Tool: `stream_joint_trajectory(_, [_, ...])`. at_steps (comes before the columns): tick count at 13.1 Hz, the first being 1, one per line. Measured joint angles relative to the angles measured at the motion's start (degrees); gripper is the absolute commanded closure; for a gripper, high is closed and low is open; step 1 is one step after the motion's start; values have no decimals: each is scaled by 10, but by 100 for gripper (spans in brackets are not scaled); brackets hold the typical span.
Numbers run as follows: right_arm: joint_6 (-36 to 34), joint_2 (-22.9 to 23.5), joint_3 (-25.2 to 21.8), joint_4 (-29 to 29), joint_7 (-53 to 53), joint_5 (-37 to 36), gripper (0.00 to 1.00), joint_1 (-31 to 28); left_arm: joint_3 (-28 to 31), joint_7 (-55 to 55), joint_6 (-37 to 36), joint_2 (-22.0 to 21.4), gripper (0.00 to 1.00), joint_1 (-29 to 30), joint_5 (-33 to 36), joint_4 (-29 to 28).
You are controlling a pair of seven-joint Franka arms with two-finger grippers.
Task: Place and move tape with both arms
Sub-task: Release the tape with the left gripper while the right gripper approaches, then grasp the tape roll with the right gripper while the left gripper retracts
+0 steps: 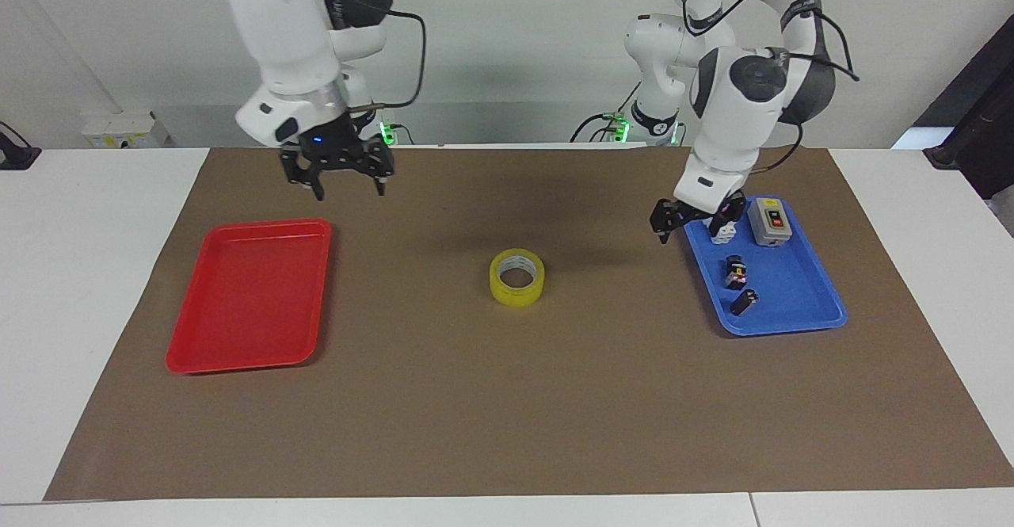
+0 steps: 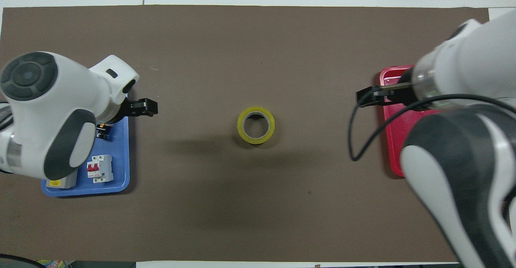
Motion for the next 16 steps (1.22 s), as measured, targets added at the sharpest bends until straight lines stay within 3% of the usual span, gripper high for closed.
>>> stream_joint_trajectory(3, [132,110,1,0,70,0,0,87,2,85,-66,-19,0,71,-12,49])
stream_joint_trajectory(7, [224,204,0,-8,81,-1,0,114,4,210,-178,-19,0,154,-26,153])
stream_joint_trajectory(11, [288,211,-4,-67,81,-1,0,113,2,221,-207,-19,0,165,-27,184])
stream_joint_trajectory(16, [291,201,3,-93,81,-1,0,115,-12,222,-211,-18,0,163,-28,178])
